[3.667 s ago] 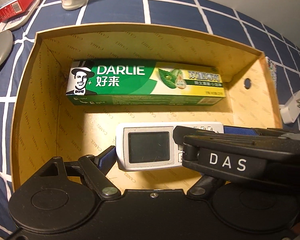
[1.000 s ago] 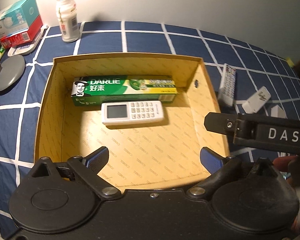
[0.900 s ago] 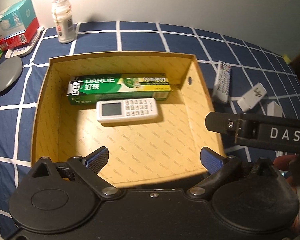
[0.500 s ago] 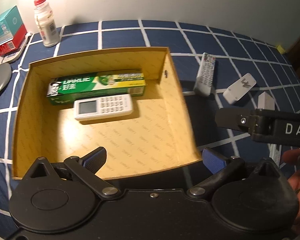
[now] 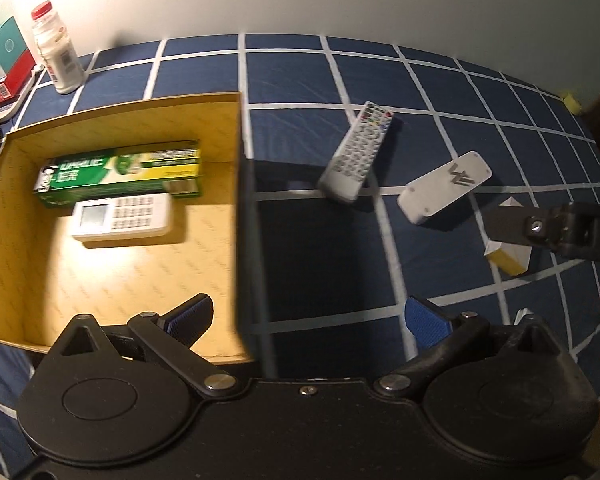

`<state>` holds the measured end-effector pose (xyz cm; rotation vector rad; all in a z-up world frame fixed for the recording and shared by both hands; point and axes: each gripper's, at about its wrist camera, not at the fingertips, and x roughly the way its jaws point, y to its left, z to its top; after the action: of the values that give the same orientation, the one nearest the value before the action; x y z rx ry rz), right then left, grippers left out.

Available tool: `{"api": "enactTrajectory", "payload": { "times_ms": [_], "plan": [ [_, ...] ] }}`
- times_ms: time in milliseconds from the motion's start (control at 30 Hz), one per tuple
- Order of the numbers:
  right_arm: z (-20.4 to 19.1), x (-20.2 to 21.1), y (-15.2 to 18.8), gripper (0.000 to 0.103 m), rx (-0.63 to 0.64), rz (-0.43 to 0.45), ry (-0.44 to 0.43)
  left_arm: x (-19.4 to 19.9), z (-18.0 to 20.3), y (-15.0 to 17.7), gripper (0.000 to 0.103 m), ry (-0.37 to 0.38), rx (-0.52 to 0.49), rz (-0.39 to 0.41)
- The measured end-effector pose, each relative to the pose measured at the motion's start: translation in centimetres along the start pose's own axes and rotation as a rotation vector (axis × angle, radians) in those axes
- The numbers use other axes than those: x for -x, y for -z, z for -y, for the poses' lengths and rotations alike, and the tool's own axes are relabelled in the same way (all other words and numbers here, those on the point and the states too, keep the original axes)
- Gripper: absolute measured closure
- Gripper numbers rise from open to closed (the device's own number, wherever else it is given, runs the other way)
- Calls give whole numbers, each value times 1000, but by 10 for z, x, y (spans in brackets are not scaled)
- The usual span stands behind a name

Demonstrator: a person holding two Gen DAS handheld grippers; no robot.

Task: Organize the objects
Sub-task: 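Move the right tool out of the box toward the white plug adapter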

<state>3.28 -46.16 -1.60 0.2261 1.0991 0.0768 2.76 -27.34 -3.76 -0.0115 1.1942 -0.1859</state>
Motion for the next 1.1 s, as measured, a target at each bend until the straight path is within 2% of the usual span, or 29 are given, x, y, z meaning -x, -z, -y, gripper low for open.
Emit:
{"api": "enactTrajectory", "payload": {
  "times_ms": [233,600,800,1100],
  "plan": [
    [55,-6,-24,0,97,-32,35,-19,45,-8,0,-48,70,6],
    [105,-24,-66,0,173,-73,39,-51,87,-26,0,-129,169,-4],
    [119,-45,-92,0,187,-109,37,-73,102,-39,0,-149,202,-24],
    [123,-98,-120,0,246,-196,17,-113,114,-63,0,-139,252,-64]
  ]
}}
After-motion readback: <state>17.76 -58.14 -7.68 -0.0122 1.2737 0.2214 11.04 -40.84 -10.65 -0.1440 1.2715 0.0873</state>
